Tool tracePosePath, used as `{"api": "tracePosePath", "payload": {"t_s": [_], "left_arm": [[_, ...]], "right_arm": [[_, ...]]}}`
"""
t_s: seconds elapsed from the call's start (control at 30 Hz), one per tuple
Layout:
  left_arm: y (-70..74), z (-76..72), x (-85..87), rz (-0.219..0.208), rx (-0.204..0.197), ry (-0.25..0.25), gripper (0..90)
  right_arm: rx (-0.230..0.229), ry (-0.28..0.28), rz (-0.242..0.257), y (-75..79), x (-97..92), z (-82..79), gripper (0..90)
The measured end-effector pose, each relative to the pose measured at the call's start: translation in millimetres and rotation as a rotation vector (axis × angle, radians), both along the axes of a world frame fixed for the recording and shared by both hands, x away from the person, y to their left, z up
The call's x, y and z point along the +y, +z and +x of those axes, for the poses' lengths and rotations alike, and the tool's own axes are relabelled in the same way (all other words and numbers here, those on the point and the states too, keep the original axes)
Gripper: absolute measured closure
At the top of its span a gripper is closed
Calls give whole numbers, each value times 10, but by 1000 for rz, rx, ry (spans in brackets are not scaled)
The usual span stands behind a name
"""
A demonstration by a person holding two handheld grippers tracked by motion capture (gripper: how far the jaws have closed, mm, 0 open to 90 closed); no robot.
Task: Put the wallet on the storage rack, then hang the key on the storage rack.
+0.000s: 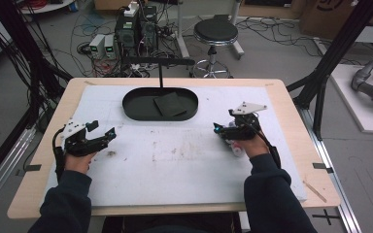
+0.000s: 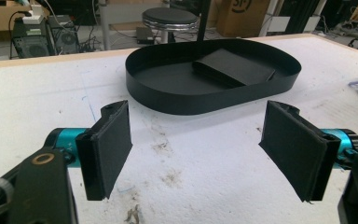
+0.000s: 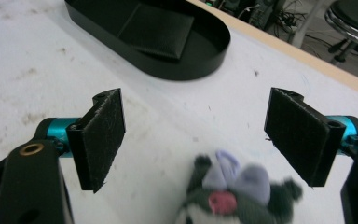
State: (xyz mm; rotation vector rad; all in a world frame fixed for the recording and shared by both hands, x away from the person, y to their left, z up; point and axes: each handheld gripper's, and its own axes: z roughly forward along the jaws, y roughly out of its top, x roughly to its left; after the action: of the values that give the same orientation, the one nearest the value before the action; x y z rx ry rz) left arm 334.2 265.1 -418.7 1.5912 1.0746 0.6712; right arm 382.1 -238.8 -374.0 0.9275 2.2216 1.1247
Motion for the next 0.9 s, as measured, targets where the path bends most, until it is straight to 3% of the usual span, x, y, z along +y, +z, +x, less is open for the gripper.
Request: {"api": "tracePosePath", "payload": {"t_s": [0.27,0.57,0.77,0.9], "left_arm": [[-2,-2,-12,-1,1,-2,241],[4,0,-13,3,-1,-3,241],[15,-1,-30,10,-3,-2,241],[13,4,-65,17,-3,-12,240]], "right_arm": [[-17,-70,19,-153,-249,-263,208],[-24,-133,33,-197,-384,-340,207],[-37,-145,-27,-234,-388,-370,207],[-18,-162,-49,-281,-358,-379,207]]}}
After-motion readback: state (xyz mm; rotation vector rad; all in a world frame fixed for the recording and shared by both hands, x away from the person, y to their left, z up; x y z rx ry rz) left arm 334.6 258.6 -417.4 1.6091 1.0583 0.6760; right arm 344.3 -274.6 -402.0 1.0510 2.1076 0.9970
